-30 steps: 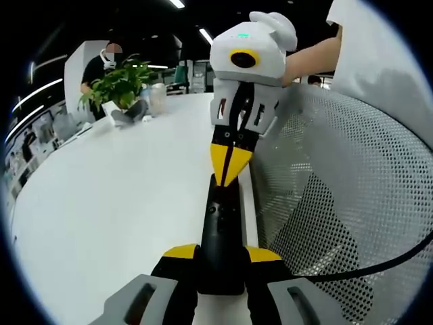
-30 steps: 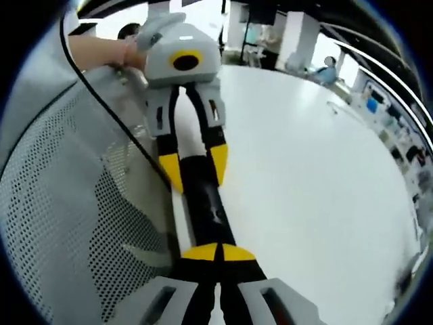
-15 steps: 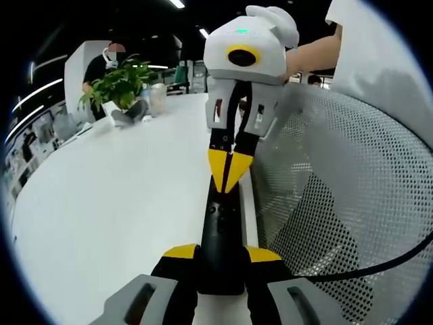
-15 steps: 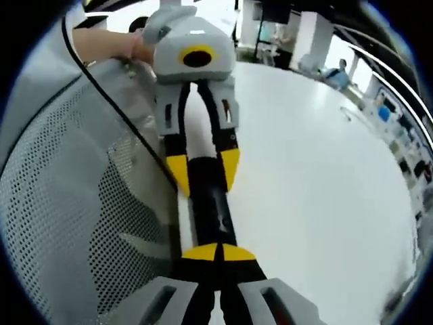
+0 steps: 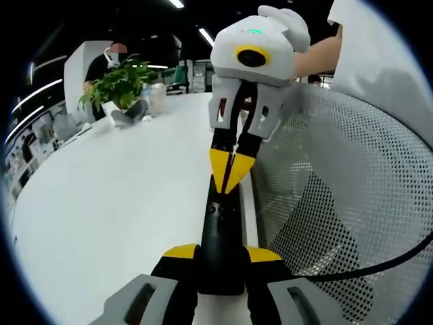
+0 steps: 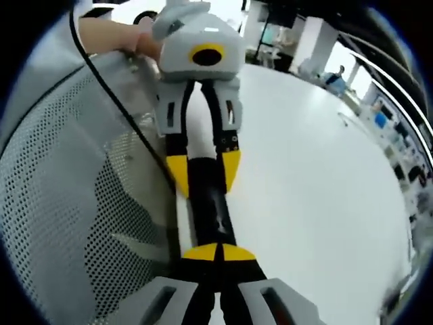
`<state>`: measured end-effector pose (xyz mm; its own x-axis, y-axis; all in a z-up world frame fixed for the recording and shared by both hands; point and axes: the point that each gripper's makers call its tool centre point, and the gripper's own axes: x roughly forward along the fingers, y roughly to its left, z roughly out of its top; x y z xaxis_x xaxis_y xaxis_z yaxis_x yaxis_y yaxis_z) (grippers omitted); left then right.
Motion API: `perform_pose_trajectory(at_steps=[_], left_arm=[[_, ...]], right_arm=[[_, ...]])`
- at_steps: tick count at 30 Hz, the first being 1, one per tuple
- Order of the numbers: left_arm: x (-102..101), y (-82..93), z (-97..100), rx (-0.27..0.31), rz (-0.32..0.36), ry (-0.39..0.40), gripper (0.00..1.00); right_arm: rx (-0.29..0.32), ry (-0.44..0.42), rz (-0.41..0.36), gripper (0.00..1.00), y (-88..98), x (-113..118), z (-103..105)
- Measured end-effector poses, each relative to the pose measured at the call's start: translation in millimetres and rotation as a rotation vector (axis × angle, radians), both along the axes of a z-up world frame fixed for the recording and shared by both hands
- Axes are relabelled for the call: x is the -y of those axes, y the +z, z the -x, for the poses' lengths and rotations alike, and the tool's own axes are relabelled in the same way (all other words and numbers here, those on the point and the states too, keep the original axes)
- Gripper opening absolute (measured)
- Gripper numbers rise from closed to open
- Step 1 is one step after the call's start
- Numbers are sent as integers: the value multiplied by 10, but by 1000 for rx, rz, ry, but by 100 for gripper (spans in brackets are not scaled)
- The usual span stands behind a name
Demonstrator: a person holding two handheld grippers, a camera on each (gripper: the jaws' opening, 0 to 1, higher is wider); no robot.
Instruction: Press the specified remote control buttons in sequence, fully releasing each button before pressing the next.
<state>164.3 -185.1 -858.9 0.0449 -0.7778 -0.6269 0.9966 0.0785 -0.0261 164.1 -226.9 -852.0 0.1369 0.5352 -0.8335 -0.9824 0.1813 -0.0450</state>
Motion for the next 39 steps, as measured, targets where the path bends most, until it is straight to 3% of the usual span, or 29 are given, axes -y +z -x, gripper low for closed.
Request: perform_pose_trajectory(at_steps=[6, 8, 9, 11, 18, 39], left_arm=[[1, 2, 1, -2, 1, 2, 25], [1, 2, 0, -4, 2, 3, 25], [1, 3, 1, 0, 2, 0, 25], [0, 0, 1, -2, 1, 1, 25], [2, 1, 4, -1, -1, -3, 25], [0, -4, 0, 1, -7, -6, 25]], right_arm=[[-2, 62, -27, 0, 23, -182, 104], [14, 102, 6, 0, -12, -191, 142], [52, 120, 9, 0, 4, -200, 105], [44, 127, 23, 0, -9, -183, 137], [115, 235, 93, 0, -22, -187, 142], [158, 323, 156, 0, -46, -207, 152]])
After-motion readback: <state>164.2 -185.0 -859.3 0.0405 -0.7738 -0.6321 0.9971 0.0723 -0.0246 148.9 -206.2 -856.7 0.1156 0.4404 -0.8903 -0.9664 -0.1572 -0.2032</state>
